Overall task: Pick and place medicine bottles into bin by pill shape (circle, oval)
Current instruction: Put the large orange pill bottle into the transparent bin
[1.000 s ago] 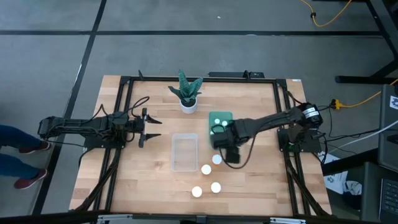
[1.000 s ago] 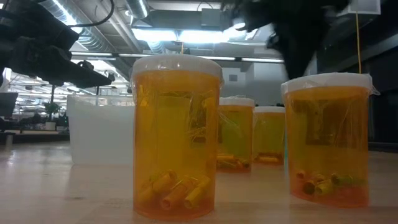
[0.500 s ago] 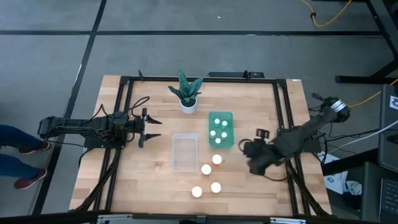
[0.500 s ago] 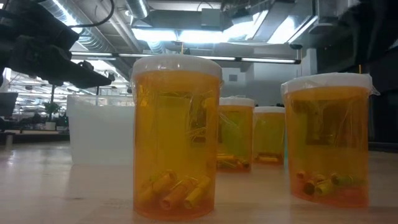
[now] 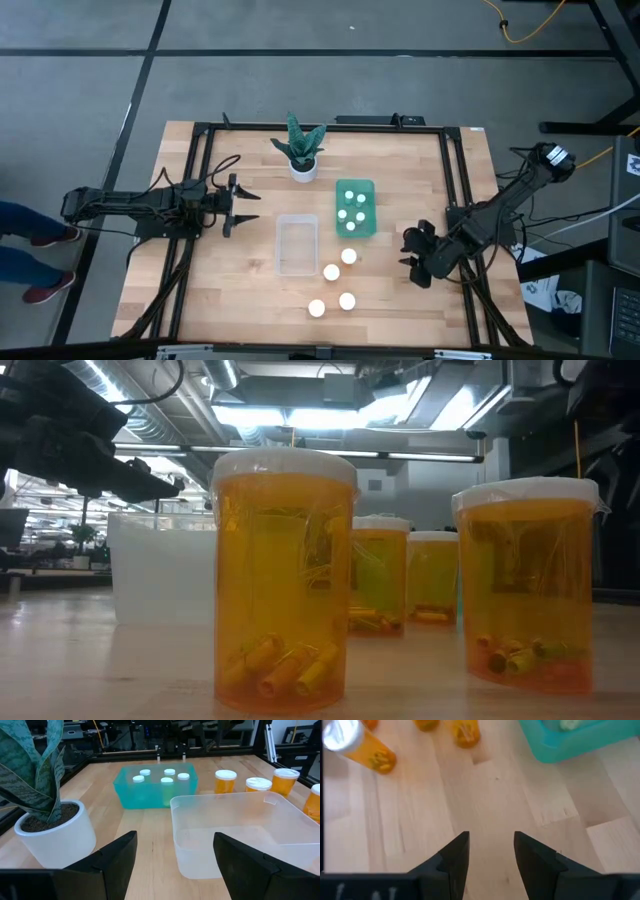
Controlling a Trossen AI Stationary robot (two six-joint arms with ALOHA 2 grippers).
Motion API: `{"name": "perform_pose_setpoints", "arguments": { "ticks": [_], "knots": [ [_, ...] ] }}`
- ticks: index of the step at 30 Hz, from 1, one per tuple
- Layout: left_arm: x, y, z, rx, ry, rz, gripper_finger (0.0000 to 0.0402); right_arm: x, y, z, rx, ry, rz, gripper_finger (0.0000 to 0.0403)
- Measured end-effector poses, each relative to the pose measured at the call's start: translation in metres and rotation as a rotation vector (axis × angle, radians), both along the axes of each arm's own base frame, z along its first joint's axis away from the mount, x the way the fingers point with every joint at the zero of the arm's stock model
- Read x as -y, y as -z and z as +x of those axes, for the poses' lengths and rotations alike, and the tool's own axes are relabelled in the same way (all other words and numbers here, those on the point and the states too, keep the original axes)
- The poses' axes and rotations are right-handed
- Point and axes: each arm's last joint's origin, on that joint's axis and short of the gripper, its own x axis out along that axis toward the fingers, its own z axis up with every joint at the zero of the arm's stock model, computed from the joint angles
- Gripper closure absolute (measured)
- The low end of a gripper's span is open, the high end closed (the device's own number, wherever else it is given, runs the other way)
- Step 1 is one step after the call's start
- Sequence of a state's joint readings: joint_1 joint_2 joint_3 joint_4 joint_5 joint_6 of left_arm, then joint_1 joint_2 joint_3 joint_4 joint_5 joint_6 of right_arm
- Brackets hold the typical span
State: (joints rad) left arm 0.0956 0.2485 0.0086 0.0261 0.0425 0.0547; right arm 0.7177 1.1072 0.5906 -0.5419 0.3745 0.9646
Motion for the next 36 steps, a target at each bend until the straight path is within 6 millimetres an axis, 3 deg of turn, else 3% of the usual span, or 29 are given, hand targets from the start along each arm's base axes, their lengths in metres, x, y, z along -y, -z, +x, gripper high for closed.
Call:
{"name": "perform_pose_setpoints", "arguments": {
  "ticks": [21, 31, 36],
  "knots": [
    [0.000, 0.000, 0.000, 0.000, 0.000, 0.000, 0.0147, -0.002, 0.001, 0.002, 0.037, -0.026, 0.019, 0.0247],
    [0.000, 0.000, 0.000, 0.000, -0.001, 0.001, 0.0147, 0.005, -0.001, 0.007, 0.166, -0.031, -0.251, 0.0247],
    [0.000, 0.000, 0.000, -0.001, 0.000, 0.009, 0.0147, 0.011, 0.017, 0.008, 0.219, -0.050, -0.180, 0.0247]
  ]
}}
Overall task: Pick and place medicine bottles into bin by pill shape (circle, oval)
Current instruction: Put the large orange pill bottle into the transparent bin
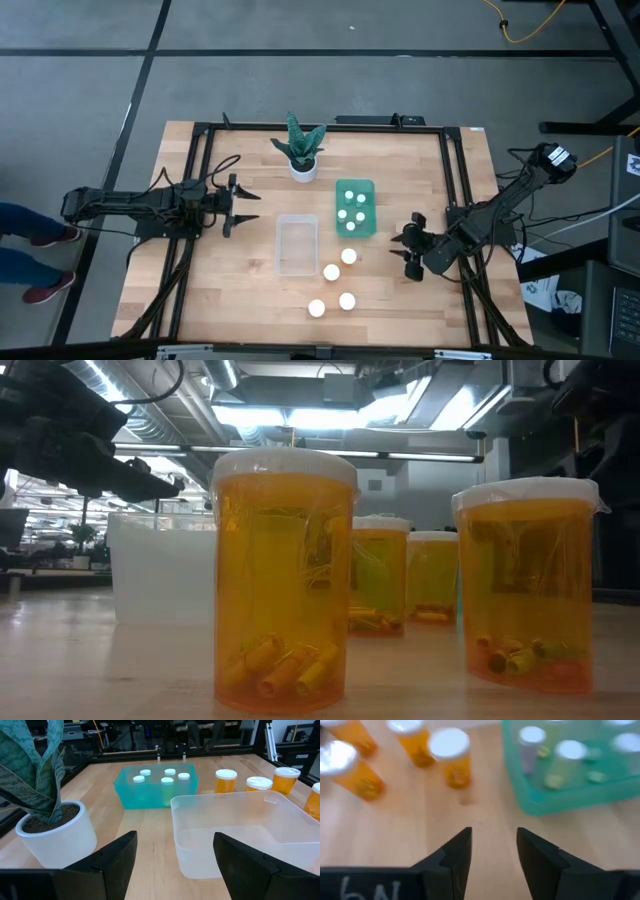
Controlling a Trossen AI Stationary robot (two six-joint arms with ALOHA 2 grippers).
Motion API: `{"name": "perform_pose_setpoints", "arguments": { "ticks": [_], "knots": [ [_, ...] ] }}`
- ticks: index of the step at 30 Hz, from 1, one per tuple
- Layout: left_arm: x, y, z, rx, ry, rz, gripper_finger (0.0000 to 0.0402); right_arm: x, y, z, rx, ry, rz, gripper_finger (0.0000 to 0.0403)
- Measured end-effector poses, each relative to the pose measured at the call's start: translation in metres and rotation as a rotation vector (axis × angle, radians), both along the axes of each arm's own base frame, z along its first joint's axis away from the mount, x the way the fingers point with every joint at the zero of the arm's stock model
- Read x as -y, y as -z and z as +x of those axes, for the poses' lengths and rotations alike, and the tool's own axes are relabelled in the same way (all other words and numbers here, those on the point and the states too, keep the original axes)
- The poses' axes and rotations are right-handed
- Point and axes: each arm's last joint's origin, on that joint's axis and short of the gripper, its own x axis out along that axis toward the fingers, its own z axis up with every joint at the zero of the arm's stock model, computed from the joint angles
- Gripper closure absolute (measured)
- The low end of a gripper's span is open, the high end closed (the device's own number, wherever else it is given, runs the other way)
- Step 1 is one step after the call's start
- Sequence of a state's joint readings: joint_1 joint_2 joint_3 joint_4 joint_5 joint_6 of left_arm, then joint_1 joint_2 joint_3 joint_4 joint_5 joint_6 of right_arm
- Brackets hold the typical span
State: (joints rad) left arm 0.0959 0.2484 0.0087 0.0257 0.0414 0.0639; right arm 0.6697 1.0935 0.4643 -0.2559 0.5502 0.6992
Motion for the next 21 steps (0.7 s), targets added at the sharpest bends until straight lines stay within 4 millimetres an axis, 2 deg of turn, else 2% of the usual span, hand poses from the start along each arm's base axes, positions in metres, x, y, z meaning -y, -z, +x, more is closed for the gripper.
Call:
{"name": "perform_pose_setpoints", "arguments": {
  "ticks": [7, 13, 16, 21],
  "knots": [
    [0.000, 0.000, 0.000, 0.000, 0.000, 0.001, 0.0147, 0.019, 0.030, 0.001, 0.238, -0.200, 0.268, 0.0247],
    [0.000, 0.000, 0.000, 0.000, -0.009, 0.003, 0.0147, 0.049, 0.046, -0.002, 0.244, -0.173, 0.332, 0.0247],
    [-0.001, 0.000, 0.000, -0.001, -0.030, 0.007, 0.0147, 0.062, 0.047, 0.000, 0.248, -0.173, 0.301, 0.0246],
    [-0.001, 0.000, 0.000, -0.001, -0.049, 0.011, 0.0147, 0.082, 0.037, 0.002, 0.327, -0.232, 0.266, 0.0246]
  ]
}}
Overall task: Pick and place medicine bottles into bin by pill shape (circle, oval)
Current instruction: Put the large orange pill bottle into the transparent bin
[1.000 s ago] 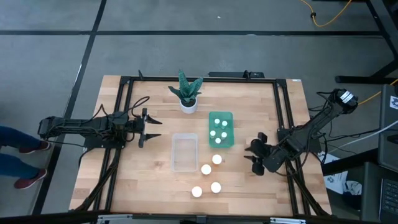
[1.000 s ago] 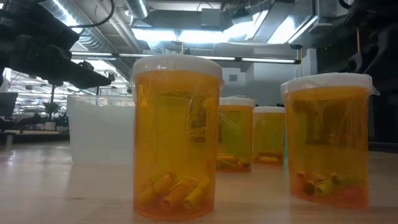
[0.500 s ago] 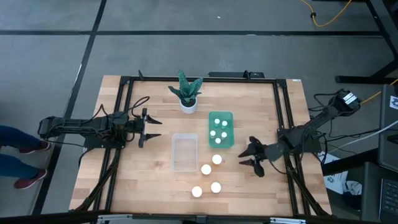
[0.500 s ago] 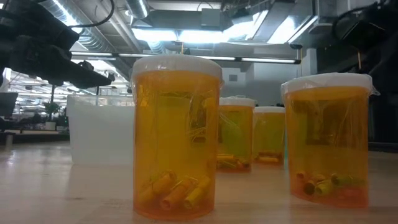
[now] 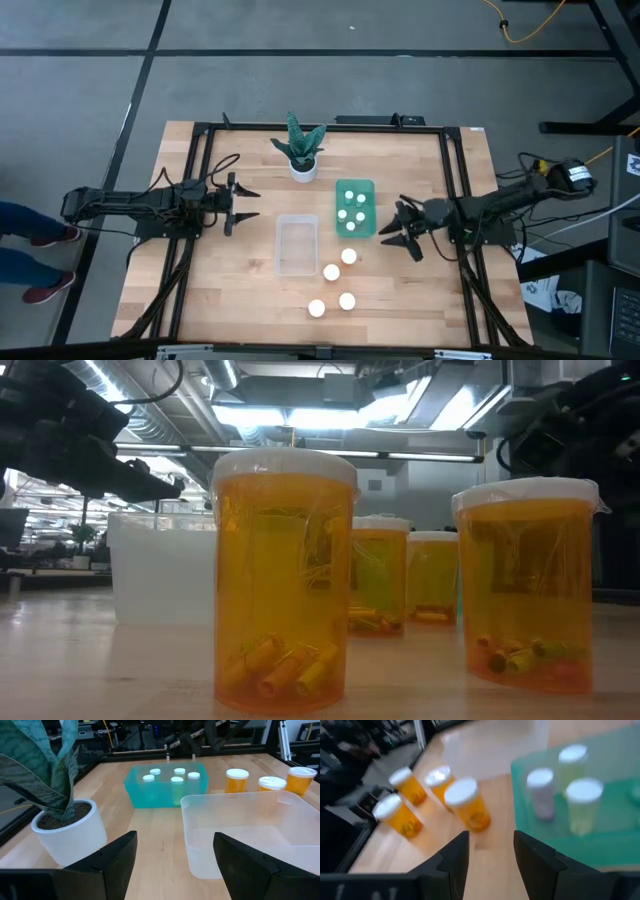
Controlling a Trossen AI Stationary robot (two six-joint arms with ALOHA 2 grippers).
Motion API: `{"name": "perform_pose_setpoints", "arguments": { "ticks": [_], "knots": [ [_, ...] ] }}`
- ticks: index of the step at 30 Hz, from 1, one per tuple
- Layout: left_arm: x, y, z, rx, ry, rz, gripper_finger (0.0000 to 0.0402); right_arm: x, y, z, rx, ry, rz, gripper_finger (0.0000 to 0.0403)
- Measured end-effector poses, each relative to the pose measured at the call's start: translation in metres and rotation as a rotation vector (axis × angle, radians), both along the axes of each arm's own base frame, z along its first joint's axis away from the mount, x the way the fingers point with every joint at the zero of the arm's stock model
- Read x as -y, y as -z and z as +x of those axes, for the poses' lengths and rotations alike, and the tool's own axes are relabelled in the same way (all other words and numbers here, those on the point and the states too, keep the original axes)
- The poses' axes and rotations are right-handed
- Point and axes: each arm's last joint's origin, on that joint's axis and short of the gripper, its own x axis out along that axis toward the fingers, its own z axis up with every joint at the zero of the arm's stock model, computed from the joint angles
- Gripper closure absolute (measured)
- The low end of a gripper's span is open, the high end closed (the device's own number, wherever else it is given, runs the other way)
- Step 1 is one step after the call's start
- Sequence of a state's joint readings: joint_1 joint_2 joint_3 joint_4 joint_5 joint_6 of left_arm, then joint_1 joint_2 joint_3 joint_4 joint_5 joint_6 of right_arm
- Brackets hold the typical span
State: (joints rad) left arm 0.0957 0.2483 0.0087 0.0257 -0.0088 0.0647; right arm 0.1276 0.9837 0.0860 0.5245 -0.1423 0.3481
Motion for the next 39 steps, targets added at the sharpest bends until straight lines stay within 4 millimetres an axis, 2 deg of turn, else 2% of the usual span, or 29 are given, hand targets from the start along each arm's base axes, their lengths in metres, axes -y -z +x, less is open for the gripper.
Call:
{"name": "perform_pose_setpoints", "arguments": {
  "ticks": [6, 11, 19, 28, 35, 39],
  "knots": [
    [0.000, 0.000, 0.000, -0.006, -0.001, -0.001, 0.0147, 0.015, -0.011, -0.007, 0.048, -0.004, 0.008, 0.0246],
    [0.000, 0.001, 0.000, -0.015, -0.002, -0.007, 0.0147, 0.018, -0.013, -0.016, 0.028, 0.092, -0.032, 0.0246],
    [0.000, 0.002, 0.000, -0.013, -0.008, -0.037, 0.0147, 0.019, -0.022, -0.032, 0.064, 0.087, -0.067, 0.0246],
    [0.000, 0.002, 0.000, -0.014, -0.007, -0.037, 0.0147, 0.019, -0.042, -0.048, 0.285, 0.061, -0.179, 0.0247],
    [0.000, 0.002, 0.000, -0.014, -0.006, -0.038, 0.0147, 0.020, -0.038, -0.062, 0.265, 0.074, -0.193, 0.0247],
    [0.000, 0.002, 0.000, -0.014, -0.006, -0.039, 0.0147, 0.020, -0.037, -0.066, 0.332, 0.087, -0.205, 0.0247]
  ]
}}
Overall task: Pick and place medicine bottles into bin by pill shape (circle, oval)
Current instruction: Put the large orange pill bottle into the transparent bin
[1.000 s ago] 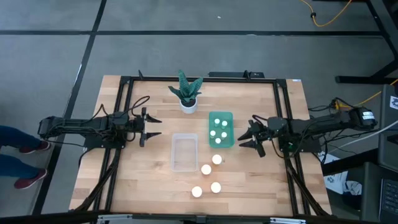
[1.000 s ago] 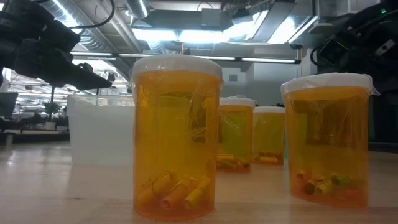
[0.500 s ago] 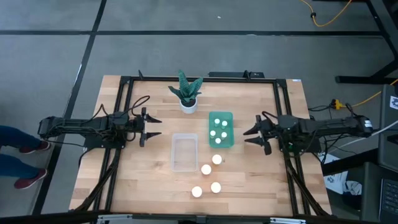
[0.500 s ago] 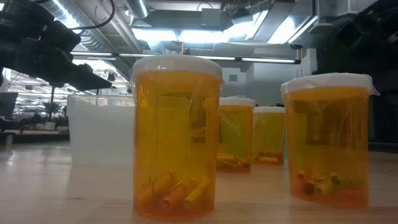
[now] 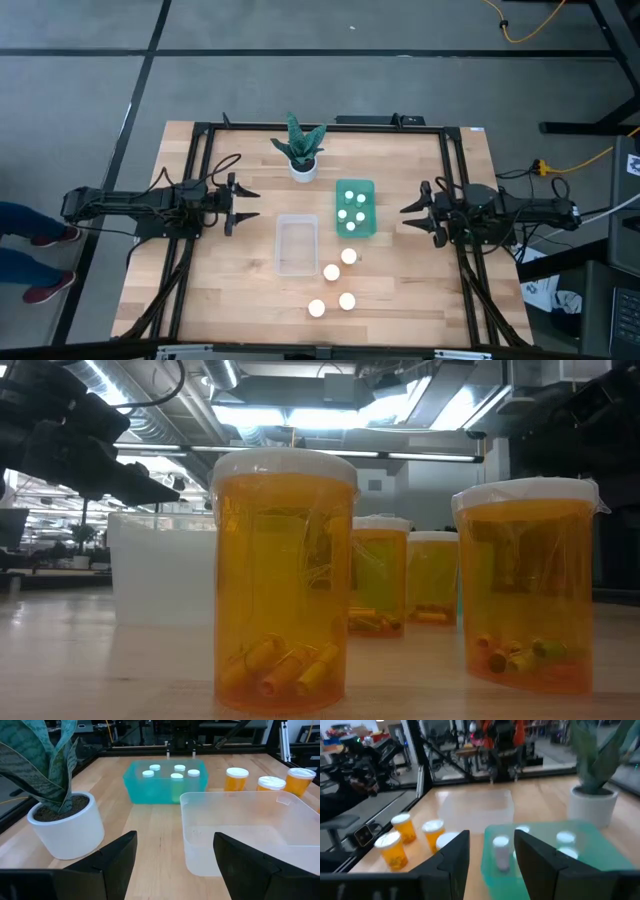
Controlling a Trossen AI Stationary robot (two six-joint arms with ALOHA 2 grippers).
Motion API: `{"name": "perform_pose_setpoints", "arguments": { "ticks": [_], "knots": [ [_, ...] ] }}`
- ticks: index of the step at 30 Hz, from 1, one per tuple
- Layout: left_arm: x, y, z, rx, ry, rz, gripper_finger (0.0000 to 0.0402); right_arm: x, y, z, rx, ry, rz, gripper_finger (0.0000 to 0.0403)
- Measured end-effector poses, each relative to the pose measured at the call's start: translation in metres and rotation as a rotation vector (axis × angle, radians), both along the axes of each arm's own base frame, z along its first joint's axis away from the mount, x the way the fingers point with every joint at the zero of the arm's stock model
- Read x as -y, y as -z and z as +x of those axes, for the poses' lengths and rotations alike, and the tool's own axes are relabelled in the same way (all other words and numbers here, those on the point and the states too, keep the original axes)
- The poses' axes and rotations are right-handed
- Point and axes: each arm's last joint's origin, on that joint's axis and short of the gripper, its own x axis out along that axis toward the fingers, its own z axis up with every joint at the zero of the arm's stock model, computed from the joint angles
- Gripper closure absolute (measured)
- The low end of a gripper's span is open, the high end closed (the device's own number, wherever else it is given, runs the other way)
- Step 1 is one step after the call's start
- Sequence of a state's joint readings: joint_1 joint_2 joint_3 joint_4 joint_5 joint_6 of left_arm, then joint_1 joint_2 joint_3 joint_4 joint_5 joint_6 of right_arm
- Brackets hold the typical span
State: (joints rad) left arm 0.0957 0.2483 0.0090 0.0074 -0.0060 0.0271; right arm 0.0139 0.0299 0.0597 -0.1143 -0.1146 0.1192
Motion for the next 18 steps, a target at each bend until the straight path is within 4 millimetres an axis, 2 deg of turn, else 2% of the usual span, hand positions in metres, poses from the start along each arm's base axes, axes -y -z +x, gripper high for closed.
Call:
{"name": "perform_pose_setpoints", "arguments": {
  "ticks": [18],
  "knots": [
    [0.0000, 0.0000, 0.0000, 0.005, -0.011, -0.050, 0.0147, 0.0031, -0.0006, -0.0016, 0.014, 0.103, -0.029, 0.0247]
  ]
}}
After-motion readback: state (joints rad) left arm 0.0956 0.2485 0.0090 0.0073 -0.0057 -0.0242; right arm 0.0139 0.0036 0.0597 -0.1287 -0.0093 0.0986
